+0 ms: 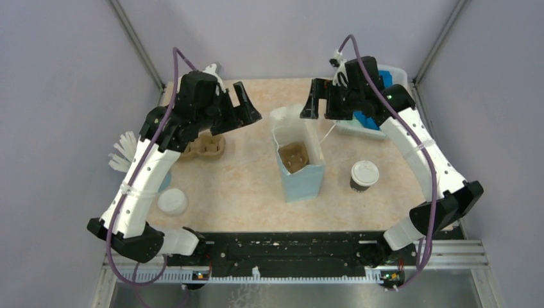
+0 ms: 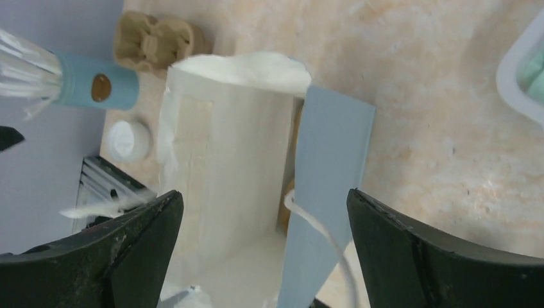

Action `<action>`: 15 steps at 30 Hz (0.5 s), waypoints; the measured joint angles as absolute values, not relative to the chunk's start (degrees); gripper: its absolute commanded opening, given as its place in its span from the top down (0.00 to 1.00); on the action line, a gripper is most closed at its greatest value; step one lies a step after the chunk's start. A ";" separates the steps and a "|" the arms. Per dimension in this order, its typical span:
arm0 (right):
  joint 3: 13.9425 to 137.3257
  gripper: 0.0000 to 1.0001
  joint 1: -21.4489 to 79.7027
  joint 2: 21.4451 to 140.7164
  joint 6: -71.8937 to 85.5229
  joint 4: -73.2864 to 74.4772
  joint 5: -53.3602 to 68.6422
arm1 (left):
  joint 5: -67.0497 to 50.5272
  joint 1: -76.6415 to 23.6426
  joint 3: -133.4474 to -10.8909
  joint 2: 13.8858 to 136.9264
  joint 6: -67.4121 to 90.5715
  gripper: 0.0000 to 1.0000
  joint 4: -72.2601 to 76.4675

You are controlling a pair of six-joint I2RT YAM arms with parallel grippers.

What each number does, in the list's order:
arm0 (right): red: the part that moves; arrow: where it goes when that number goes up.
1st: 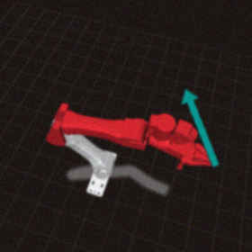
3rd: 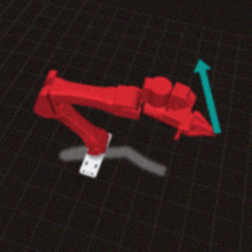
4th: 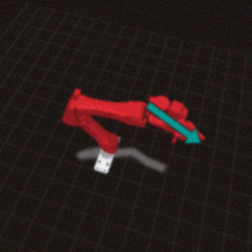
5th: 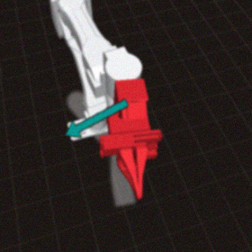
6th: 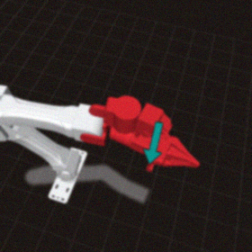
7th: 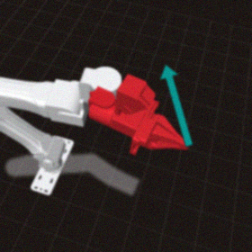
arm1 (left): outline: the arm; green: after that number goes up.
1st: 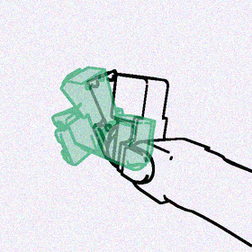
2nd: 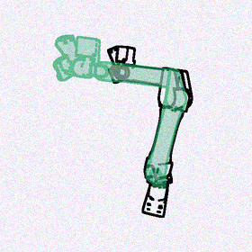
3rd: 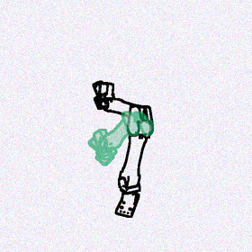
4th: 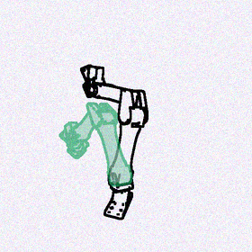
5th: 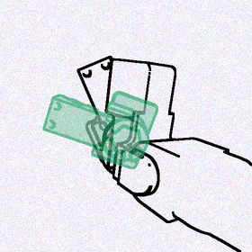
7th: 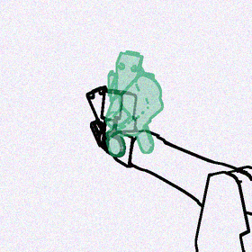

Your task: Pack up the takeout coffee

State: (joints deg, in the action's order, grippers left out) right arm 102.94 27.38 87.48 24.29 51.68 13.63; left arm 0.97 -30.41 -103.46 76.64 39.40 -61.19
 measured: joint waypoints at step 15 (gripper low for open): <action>93.54 0.02 27.29 64.23 28.82 60.97 13.98 | -9.93 -28.95 -110.41 80.47 34.92 0.02 -61.93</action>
State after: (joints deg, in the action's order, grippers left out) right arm 93.54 27.29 64.23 28.82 60.97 13.98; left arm -9.93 -28.95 -110.41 80.47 34.92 -61.93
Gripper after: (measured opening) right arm 0.985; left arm 0.984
